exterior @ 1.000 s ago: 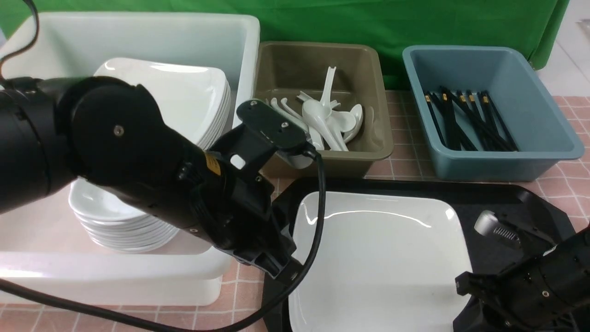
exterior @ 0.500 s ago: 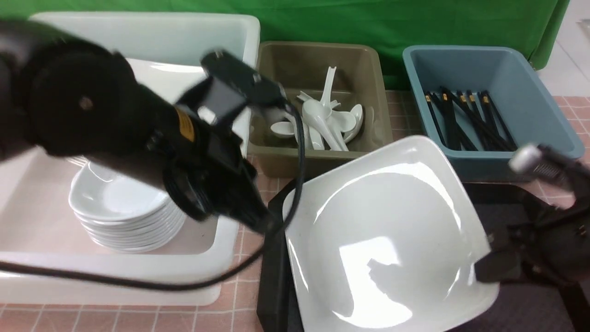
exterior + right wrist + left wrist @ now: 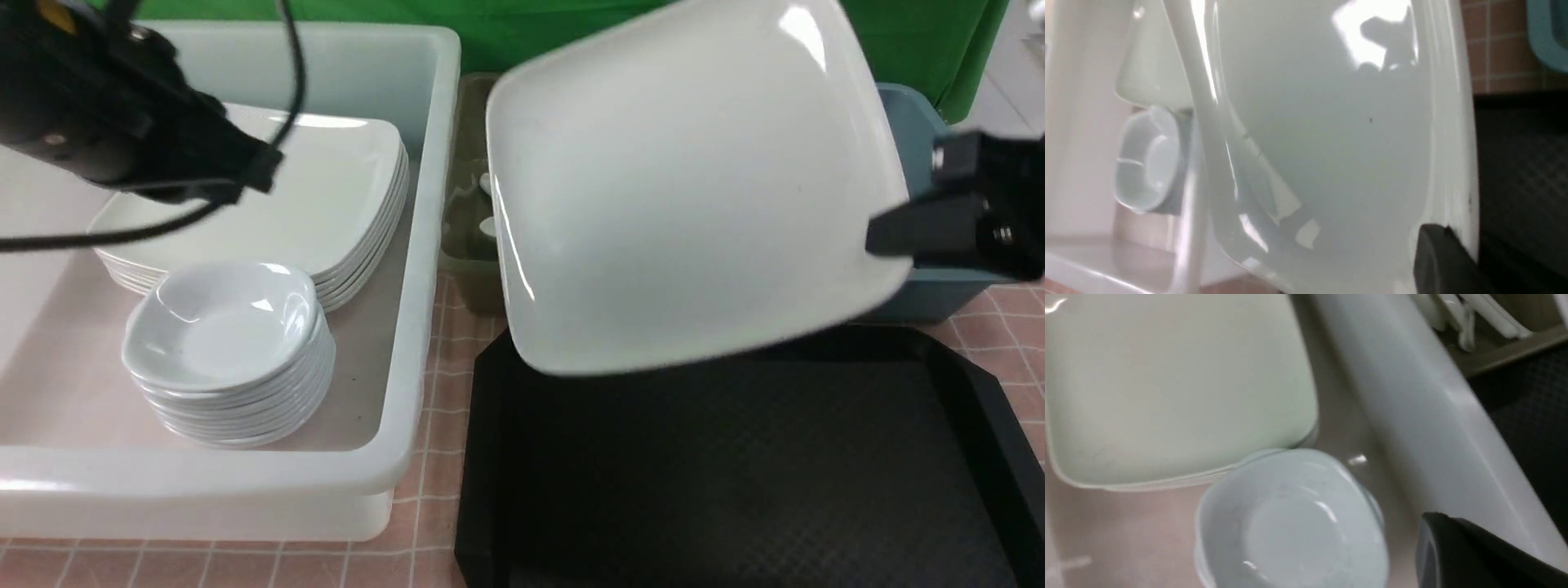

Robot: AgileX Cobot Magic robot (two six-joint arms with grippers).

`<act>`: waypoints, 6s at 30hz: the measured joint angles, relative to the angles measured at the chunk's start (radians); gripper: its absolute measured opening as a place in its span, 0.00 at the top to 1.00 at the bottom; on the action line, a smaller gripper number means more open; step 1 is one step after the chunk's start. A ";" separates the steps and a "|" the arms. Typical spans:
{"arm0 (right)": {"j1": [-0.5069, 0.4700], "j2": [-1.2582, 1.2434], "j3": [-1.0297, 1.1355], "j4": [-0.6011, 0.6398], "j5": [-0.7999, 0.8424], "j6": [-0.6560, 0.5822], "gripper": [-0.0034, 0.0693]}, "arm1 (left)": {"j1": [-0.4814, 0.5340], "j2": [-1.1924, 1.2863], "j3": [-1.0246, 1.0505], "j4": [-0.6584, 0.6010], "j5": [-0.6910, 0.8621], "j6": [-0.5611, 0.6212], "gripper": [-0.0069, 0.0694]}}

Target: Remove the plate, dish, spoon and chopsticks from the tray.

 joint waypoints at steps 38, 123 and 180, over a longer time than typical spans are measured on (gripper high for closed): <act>0.478 0.964 -0.791 0.180 -0.458 0.302 0.82 | 0.351 -0.062 0.000 -0.335 0.001 0.158 0.91; 0.143 -1.283 0.835 -0.780 -0.779 0.190 0.76 | -0.128 -1.068 0.930 -0.280 -0.646 0.261 0.90; 0.143 -1.284 0.835 -0.736 -0.747 0.175 0.62 | 0.151 -1.313 1.308 0.040 -0.709 -0.070 0.90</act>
